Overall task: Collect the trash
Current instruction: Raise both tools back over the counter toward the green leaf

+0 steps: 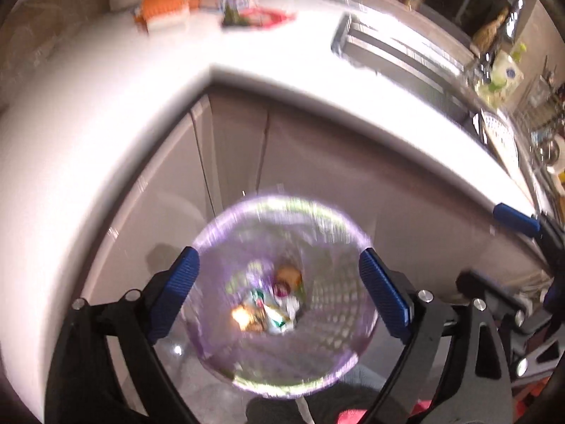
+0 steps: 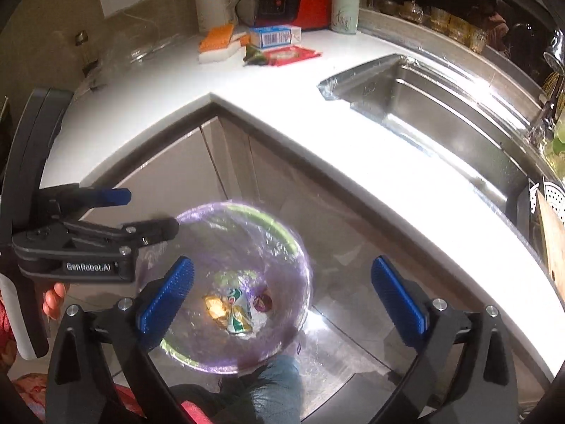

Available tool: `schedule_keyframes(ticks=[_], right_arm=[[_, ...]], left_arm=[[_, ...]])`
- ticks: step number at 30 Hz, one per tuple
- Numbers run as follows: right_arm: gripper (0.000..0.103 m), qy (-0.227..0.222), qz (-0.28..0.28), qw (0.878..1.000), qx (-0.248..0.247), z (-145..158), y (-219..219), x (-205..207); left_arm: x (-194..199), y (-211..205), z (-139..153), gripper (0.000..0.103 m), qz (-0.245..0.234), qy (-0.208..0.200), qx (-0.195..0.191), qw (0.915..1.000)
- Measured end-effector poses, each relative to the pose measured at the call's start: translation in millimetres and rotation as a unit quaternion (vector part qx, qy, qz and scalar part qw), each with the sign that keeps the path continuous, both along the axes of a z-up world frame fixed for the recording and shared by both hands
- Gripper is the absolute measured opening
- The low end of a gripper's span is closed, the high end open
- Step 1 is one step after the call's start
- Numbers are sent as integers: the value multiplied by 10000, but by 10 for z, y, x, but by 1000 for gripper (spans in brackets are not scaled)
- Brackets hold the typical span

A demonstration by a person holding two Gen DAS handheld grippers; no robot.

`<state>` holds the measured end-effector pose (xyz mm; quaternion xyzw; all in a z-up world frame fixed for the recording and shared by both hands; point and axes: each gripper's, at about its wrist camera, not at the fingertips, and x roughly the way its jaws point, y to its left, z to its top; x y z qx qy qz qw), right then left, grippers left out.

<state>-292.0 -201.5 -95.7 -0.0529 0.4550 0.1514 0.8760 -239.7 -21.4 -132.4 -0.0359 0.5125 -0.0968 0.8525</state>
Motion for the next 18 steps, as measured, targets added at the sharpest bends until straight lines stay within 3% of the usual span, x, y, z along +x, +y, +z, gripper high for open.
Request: schedule_keyframes(ticks=[4, 8, 11, 18], right_arm=[[101, -180, 122, 9997, 78, 218, -25, 287], [101, -281, 243, 9993, 82, 317, -75, 584], [101, -232, 308, 9992, 93, 310, -132, 809], [101, -79, 446, 9990, -13, 141, -256, 1278]], left_arm=[[426, 103, 411, 91, 260, -579, 146, 9979], [924, 170, 611, 91, 466, -855, 229, 9950], [1351, 158, 596, 91, 570, -876, 227, 9943], [2277, 166, 256, 91, 904, -510, 65, 9946]])
